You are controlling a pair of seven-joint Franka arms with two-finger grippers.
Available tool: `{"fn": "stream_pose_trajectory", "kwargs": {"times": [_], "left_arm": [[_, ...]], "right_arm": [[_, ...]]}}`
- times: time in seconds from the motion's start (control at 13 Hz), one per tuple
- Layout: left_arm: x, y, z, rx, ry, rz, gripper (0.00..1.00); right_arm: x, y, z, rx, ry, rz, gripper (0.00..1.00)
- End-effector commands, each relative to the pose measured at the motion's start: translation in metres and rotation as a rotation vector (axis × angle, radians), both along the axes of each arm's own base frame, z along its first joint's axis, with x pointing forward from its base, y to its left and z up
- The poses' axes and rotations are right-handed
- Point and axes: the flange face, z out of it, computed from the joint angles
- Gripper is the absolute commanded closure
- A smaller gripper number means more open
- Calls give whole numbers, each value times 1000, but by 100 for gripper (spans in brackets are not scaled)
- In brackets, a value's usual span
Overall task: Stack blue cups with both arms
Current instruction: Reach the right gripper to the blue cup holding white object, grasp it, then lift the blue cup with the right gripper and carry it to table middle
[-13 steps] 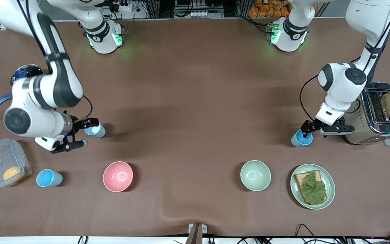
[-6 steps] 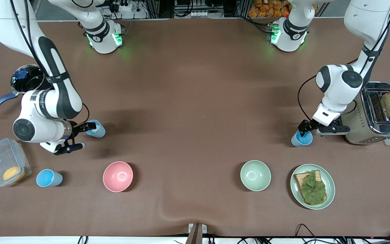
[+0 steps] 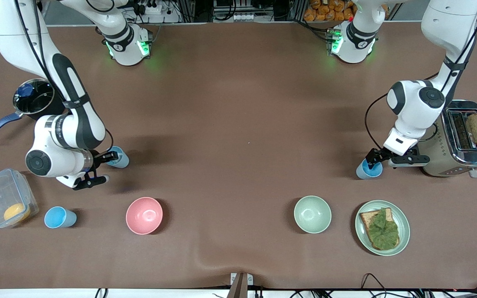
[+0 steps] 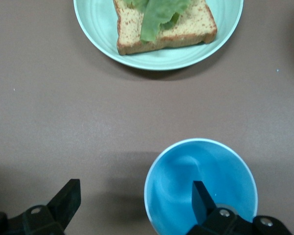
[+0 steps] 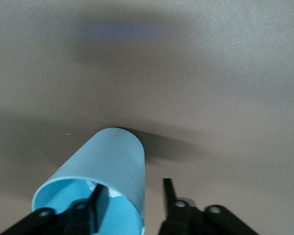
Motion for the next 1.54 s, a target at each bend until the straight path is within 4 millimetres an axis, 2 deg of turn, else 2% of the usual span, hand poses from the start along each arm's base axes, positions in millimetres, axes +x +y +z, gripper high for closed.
{"fn": "stream_pose_trajectory", "kwargs": {"times": [0.0, 0.15, 0.38, 0.46, 0.62, 0.85, 1.0, 1.08, 1.23, 1.31, 1.46], "left_arm": [[6, 2, -1, 2, -3, 5, 0], [14, 1, 3, 6, 46, 2, 0], [20, 1, 7, 12, 95, -7, 0], [20, 1, 6, 13, 98, -10, 0], [19, 1, 0, 15, 109, -17, 0], [17, -2, -11, 14, 129, -25, 0], [16, -3, -11, 14, 130, -25, 0], [16, -3, -12, 14, 133, -25, 25], [15, -2, -12, 14, 133, -24, 90], [15, -2, -13, 14, 135, -24, 100], [15, -1, -13, 14, 135, -22, 100]], "right_arm": [[1, 5, 7, 15, -1, 6, 100], [4, 21, 20, 16, 17, 22, 100], [12, 60, 49, 91, 55, 19, 100], [13, 74, 57, 122, 67, 17, 100], [8, 116, 69, 108, 71, -10, 100], [-12, 215, 93, 25, 55, -126, 100], [-24, 283, 114, 54, 45, -219, 100], [-30, 318, 123, 61, 29, -266, 100], [-41, 369, 123, 65, -35, -365, 100], [-50, 392, 119, 68, -63, -399, 100], [-68, 427, 104, 68, -86, -427, 100]]}}
